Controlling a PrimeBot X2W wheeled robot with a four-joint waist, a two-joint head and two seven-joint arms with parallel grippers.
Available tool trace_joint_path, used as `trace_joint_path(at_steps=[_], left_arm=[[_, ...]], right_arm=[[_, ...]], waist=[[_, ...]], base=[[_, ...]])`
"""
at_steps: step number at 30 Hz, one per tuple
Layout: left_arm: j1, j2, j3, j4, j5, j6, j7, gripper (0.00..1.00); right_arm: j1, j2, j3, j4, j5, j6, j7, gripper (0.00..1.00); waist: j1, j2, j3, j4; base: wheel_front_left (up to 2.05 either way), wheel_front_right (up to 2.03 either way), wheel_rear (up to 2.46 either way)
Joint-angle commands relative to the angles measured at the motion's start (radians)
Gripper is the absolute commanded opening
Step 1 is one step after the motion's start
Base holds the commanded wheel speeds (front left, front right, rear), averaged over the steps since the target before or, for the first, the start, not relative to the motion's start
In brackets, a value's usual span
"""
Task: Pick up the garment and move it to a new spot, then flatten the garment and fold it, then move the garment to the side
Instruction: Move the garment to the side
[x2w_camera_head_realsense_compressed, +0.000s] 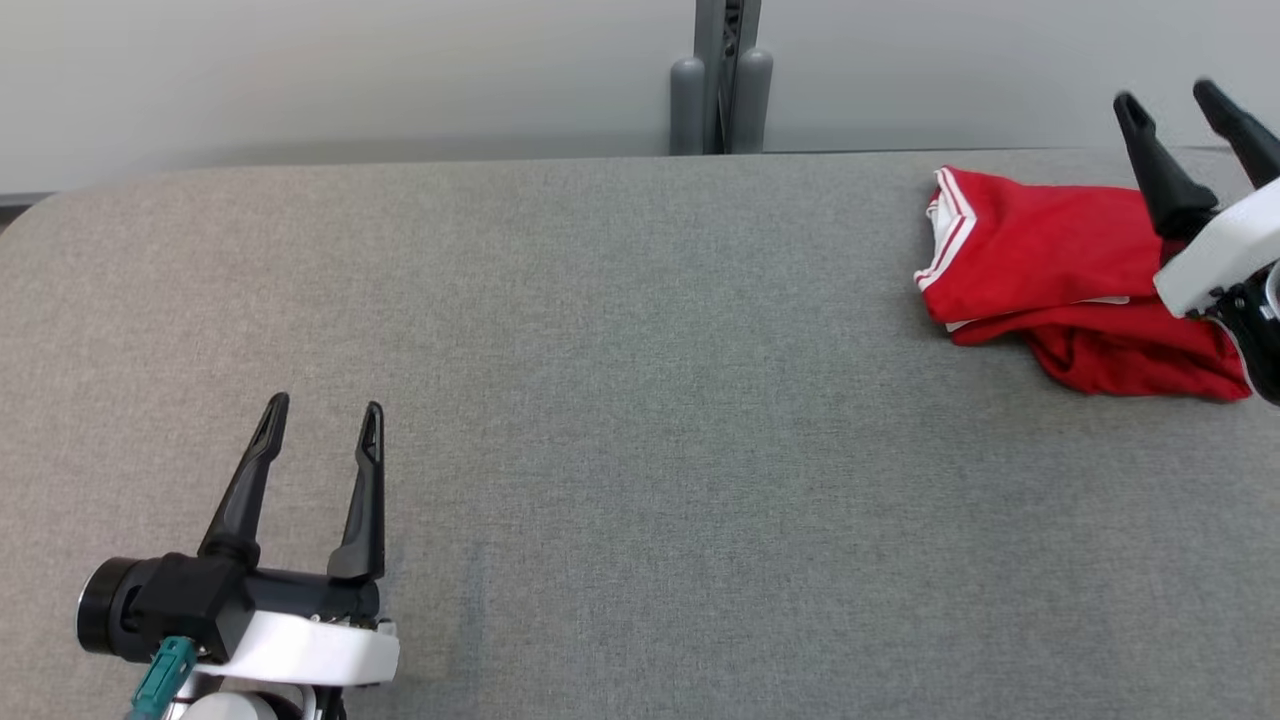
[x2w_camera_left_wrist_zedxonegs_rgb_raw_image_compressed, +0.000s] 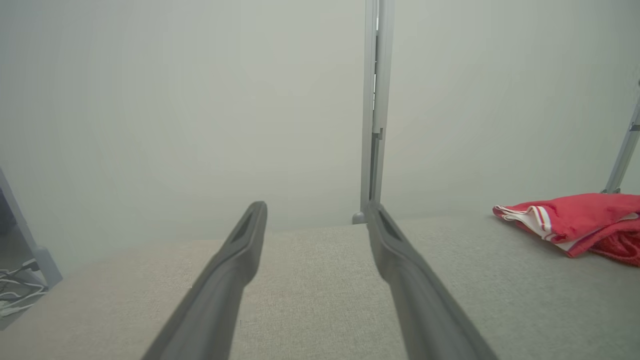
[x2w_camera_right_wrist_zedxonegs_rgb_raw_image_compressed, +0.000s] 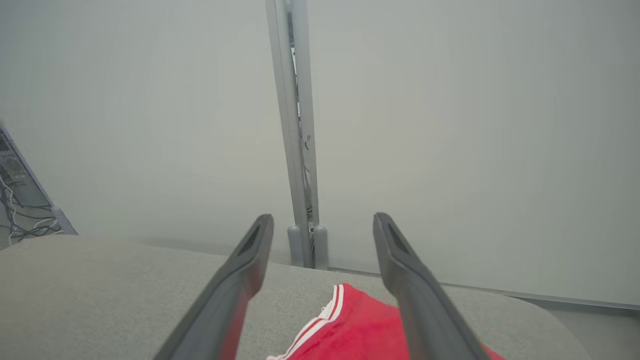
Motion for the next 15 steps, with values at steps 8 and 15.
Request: trace_joint_path(at_steps=[8,15], left_arm=[[0.029,0.001,0.026,0.008,-0.003,0.007,-0.003,1.0],[0.044,-0.001,0.033,0.012,-0.004,0.01,-0.003,1.0]], right_arm=[[0.227,0.115,-0.329,-0.157,-0.28,0.0,-0.006,1.0],[0.429,0.224,-0.532,-0.281,-0.476,0.0,-0.005,1.0]], waist=[[0.0,-0.0001,-0.047,-0.021],[0.0,-0.0001,-0.08,-0.022]], base=[[0.0,0.0,0.0],[0.0,0.0,0.0]])
